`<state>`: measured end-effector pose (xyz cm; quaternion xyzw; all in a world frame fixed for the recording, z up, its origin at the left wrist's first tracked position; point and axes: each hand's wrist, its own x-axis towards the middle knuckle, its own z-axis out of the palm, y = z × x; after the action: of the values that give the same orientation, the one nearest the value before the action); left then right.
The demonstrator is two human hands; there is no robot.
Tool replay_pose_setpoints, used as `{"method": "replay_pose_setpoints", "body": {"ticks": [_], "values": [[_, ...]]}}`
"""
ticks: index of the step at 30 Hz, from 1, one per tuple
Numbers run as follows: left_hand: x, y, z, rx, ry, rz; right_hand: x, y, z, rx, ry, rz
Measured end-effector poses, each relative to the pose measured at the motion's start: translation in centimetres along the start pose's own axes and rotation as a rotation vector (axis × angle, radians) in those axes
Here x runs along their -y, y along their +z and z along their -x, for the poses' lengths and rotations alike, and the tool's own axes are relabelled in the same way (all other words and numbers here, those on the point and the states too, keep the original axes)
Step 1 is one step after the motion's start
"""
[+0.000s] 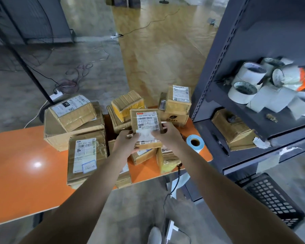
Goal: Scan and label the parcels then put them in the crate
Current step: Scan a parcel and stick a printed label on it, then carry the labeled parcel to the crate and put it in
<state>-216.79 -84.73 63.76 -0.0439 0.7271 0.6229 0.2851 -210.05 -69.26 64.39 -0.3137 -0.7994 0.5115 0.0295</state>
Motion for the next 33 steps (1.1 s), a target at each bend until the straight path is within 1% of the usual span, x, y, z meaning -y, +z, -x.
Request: {"method": "replay_pose_setpoints", "body": {"ticks": [3, 6, 9, 11, 14, 16, 21, 26, 29, 33], "values": [[0.0, -0.5, 2.1, 0.088, 0.066, 0.018, 0.6, -1.0, 2.4, -0.003, -0.028, 0.020], [0.1, -1.6, 3.9, 0.177, 0.109, 0.022, 1.0, -1.3, 5.1, -0.048, -0.013, -0.003], [0.3, -2.2, 6.3, 0.256, 0.155, -0.008, 1.2, -1.4, 8.8, -0.134, -0.020, -0.026], [0.6, -1.9, 8.0, 0.287, 0.148, 0.036, 1.0, -1.6, 11.5, -0.197, -0.025, -0.049], [0.9, -1.3, 10.9, 0.328, 0.113, 0.110, 0.4, -2.0, 15.9, -0.284, -0.031, -0.012], [1.6, -0.7, 12.7, 0.361, 0.122, 0.101, -0.4, -2.3, 18.4, -0.354, -0.011, 0.014], [3.3, 1.8, 18.1, 0.420, 0.181, 0.058, -2.5, -4.2, 24.7, -0.504, 0.043, 0.031], [5.1, 5.0, 22.8, 0.498, 0.221, 0.025, -5.2, -6.9, 30.3, -0.607, 0.090, 0.035], [6.2, 7.5, 25.9, 0.555, 0.269, -0.018, -7.3, -8.9, 33.4, -0.672, 0.118, 0.018], [7.7, 12.2, 30.2, 0.605, 0.285, -0.046, -10.8, -12.5, 37.4, -0.754, 0.111, -0.067]]}}
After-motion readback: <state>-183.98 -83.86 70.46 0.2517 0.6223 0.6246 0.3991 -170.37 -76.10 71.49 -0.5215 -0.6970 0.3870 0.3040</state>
